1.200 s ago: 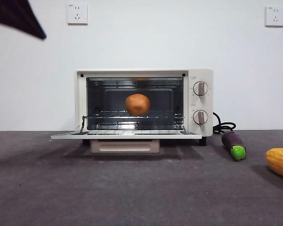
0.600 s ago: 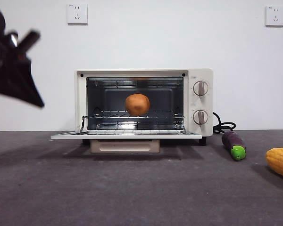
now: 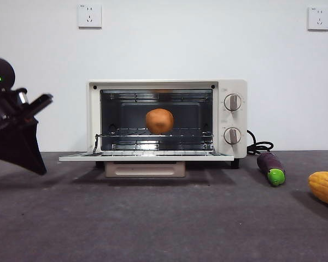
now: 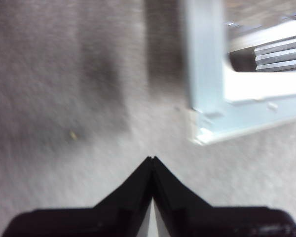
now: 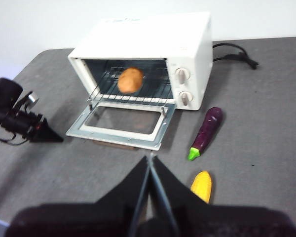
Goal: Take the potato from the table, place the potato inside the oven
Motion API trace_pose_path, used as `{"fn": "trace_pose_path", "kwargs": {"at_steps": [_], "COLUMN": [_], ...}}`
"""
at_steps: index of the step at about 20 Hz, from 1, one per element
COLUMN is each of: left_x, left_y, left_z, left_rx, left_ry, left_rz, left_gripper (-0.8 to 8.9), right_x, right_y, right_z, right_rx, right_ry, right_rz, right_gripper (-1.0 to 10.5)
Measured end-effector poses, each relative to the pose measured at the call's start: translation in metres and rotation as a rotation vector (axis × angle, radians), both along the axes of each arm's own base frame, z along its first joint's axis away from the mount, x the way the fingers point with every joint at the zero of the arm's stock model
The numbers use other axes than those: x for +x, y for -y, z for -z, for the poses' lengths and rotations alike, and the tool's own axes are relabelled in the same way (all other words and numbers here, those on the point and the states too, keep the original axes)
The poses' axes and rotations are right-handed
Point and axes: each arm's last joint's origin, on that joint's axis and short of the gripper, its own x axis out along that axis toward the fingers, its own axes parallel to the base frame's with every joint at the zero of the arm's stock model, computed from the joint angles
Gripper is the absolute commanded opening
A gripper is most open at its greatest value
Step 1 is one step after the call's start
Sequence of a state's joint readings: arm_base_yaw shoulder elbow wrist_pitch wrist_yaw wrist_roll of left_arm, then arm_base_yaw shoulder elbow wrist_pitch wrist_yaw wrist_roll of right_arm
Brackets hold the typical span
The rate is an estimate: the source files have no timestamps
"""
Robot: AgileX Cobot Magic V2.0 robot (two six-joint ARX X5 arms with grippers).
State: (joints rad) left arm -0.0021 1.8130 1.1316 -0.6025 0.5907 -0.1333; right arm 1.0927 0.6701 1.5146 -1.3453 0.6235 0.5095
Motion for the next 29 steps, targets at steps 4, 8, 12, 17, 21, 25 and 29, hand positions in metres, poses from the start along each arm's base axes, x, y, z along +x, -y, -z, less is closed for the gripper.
{"fn": "trace_pose_path", "kwargs": {"at_steps": [4, 8, 12, 17, 21, 25, 29], "left_x": [0.007, 0.012, 0.014, 0.018, 0.02, 0.02, 0.019], "left_y": [0.001, 0.002, 0.003, 0.003, 0.002, 0.002, 0.003], "left_z": [0.011, 0.012, 0.011, 0.01, 0.009, 0.008, 0.007], "left_rx": [-0.065, -0.103, -0.143, -0.181, -0.229, -0.266, -0.333], "left_ry": [-0.007, 0.01, 0.016, 0.03, 0.03, 0.021, 0.007], "left_rz": [-0.006, -0.031, -0.05, -0.069, -0.08, -0.078, -0.057], "left_gripper": [-0.09, -0.09, -0.09, -0.09, -0.09, -0.09, -0.09], "right_x": [0.0, 0.0, 0.0, 0.001, 0.001, 0.001, 0.001], "right_y": [0.0, 0.001, 0.001, 0.001, 0.002, 0.002, 0.002], "right_z": [0.0, 0.0, 0.0, 0.0, -0.001, -0.001, -0.001], "right_rx": [0.007, 0.014, 0.017, 0.013, 0.011, 0.014, 0.02], "right_ry": [0.001, 0.003, 0.004, 0.015, 0.017, 0.016, 0.014], "right_rz": [0.015, 0.034, 0.041, 0.063, 0.068, 0.07, 0.072], "right_gripper": [0.0, 0.0, 0.0, 0.0, 0.0, 0.0, 0.0]}}
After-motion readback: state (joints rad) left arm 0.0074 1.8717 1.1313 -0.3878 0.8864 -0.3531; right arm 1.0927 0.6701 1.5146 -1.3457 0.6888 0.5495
